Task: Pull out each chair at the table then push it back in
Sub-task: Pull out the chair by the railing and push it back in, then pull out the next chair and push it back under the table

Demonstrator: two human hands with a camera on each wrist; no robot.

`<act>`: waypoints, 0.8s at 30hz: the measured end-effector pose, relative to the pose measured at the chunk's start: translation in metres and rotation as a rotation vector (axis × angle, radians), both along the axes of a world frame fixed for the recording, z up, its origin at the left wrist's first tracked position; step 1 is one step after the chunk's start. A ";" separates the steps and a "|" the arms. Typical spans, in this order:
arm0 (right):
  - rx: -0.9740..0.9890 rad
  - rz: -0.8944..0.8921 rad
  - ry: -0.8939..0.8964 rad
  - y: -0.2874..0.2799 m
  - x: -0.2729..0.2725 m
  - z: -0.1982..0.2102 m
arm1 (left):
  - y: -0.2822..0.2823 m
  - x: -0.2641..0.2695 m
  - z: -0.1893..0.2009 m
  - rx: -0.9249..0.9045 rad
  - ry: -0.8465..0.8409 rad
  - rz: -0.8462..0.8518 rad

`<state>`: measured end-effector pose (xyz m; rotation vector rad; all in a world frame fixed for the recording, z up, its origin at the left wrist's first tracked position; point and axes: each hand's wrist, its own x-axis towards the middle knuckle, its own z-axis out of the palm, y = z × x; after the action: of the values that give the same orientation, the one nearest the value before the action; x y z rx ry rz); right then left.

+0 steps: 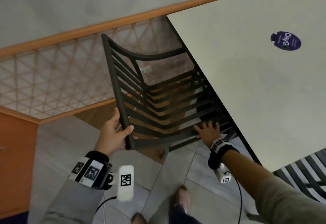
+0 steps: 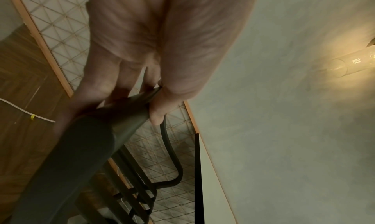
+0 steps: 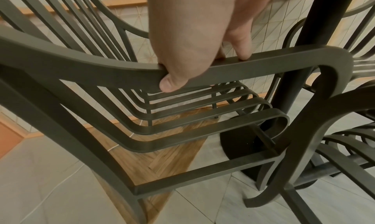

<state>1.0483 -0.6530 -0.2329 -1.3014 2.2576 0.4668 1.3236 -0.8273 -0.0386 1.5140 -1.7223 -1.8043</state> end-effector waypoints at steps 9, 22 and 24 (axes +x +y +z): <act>-0.277 -0.094 -0.071 0.052 0.046 0.035 | 0.077 0.023 0.010 -0.204 -0.191 -0.086; -0.367 -0.141 -0.219 0.312 0.120 0.176 | 0.280 0.090 0.019 -0.024 -0.174 -0.170; -0.399 -0.185 -0.170 0.349 0.104 0.200 | 0.309 0.079 0.020 0.033 -0.129 -0.157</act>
<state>1.1523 -0.3036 -0.0329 -1.2404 2.3699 -0.1646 1.4030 -0.5181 -0.0188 1.5800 -1.9303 -1.8544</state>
